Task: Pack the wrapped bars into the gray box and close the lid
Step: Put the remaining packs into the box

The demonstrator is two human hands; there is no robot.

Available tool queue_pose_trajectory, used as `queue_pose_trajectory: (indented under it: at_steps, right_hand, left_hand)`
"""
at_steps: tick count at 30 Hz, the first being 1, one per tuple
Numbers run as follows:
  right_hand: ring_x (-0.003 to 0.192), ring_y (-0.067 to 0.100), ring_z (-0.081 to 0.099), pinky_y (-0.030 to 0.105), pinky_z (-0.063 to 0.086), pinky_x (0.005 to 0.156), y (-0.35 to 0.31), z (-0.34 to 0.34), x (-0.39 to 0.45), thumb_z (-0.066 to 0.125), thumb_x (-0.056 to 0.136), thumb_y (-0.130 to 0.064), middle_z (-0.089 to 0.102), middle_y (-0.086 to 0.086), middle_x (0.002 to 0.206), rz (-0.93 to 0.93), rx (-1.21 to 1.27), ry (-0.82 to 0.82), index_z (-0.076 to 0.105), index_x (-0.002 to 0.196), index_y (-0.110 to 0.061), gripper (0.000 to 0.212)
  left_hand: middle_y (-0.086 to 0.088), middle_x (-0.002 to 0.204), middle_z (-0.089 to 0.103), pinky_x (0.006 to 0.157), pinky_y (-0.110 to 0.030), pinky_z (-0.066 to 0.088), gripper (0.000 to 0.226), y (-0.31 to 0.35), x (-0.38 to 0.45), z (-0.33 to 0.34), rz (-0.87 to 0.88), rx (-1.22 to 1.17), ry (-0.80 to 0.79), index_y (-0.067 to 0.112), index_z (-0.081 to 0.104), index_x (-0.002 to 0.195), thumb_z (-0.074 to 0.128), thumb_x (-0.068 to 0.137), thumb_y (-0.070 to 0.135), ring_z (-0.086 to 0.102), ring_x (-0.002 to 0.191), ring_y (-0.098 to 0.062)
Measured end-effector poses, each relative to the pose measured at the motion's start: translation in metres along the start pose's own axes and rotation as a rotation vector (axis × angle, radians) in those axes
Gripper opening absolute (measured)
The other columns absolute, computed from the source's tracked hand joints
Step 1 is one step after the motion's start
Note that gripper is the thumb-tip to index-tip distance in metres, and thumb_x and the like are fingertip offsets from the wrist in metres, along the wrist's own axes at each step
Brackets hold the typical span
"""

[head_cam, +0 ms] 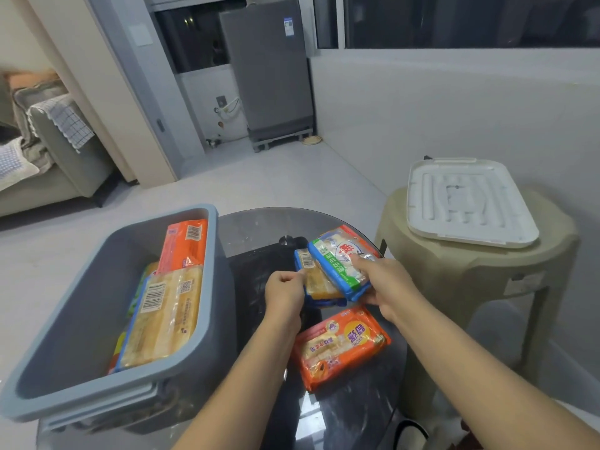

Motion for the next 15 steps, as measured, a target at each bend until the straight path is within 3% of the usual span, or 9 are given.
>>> queue_pose_trajectory:
  at_steps: [2,4,7,13,15]
  right_hand:
    - [0.074,0.023,0.072,0.034,0.058,0.054,0.0,0.003,-0.011,0.067,0.083,-0.025,0.071,0.01,0.092,-0.031,0.005,-0.005,0.057,0.102,-0.011,0.025]
    - [0.073,0.022,0.072,0.031,0.056,0.051,-0.003,0.003,-0.023,0.067,0.083,-0.026,0.071,0.009,0.092,-0.075,0.001,-0.01,0.057,0.102,-0.013,0.025]
    - [0.076,0.021,0.071,0.032,0.058,0.059,-0.017,0.0,-0.043,0.067,0.083,-0.029,0.071,0.007,0.095,-0.166,-0.019,0.005,0.057,0.107,-0.013,0.031]
    - [0.077,0.022,0.071,0.043,0.059,0.07,-0.064,0.0,-0.089,0.066,0.079,-0.041,0.073,0.005,0.088,-0.39,-0.112,0.037,0.062,0.094,-0.015,0.03]
    - [0.075,0.021,0.071,0.041,0.059,0.065,-0.077,0.006,-0.104,0.067,0.079,-0.042,0.073,0.005,0.085,-0.445,-0.117,0.007,0.062,0.093,-0.015,0.03]
  left_hand:
    - [-0.013,0.101,0.066,0.076,-0.045,0.059,0.004,0.0,-0.008,-0.002,-0.02,-0.085,-0.046,0.009,0.061,0.087,0.058,0.09,0.01,0.068,0.093,-0.032]
    - [-0.014,0.095,0.066,0.059,-0.037,0.057,0.008,0.001,-0.017,-0.004,-0.029,-0.151,-0.107,0.006,0.063,0.093,0.057,0.088,0.007,0.068,0.082,-0.029]
    - [-0.012,0.075,0.061,0.044,-0.028,0.053,0.011,0.011,-0.035,-0.005,-0.039,-0.26,-0.197,0.006,0.061,0.076,0.057,0.085,0.004,0.064,0.06,-0.023]
    - [-0.016,0.084,0.074,0.048,-0.032,0.058,0.015,0.047,-0.076,-0.003,-0.022,-0.344,-0.38,0.0,0.069,0.089,0.065,0.086,0.014,0.073,0.06,-0.024]
    - [-0.018,0.091,0.074,0.051,-0.034,0.059,0.022,0.064,-0.086,-0.011,0.027,-0.331,-0.403,-0.002,0.068,0.098,0.062,0.088,0.017,0.073,0.065,-0.026]
Point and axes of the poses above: each hand's wrist, its own x-axis towards the middle knuckle, its own z-axis out of the palm, y = z × x, the point moved 7 cm from there along x, towards the middle knuckle
